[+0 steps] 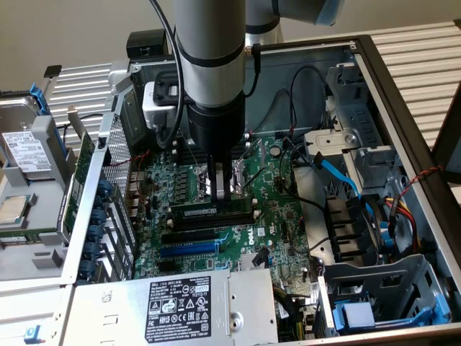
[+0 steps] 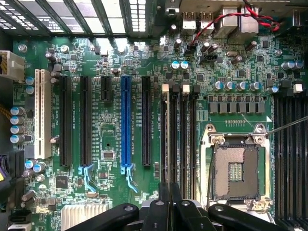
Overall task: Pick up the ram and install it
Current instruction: 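Insert the ram into the slot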
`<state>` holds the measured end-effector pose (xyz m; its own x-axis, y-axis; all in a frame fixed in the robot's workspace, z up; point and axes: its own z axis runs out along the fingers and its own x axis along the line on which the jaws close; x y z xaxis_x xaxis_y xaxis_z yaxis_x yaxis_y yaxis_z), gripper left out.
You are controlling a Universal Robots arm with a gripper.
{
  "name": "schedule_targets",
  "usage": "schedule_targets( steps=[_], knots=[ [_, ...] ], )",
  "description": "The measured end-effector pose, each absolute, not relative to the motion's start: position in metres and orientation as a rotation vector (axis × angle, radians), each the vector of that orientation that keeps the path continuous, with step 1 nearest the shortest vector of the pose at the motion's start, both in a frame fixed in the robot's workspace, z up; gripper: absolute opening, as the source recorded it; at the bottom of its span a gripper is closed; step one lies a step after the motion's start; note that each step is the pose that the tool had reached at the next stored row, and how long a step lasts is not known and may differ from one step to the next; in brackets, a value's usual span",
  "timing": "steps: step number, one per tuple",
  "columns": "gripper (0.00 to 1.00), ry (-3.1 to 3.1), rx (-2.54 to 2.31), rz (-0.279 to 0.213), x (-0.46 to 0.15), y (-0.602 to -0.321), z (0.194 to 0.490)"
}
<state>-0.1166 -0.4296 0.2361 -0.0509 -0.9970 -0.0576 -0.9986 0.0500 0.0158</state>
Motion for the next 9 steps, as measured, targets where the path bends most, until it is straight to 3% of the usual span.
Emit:
schedule_targets(
  steps=[9],
  knots=[
    [0.12, 2.252, -2.142, 0.076, -0.1166, -0.4296, 0.2356]
  ],
)
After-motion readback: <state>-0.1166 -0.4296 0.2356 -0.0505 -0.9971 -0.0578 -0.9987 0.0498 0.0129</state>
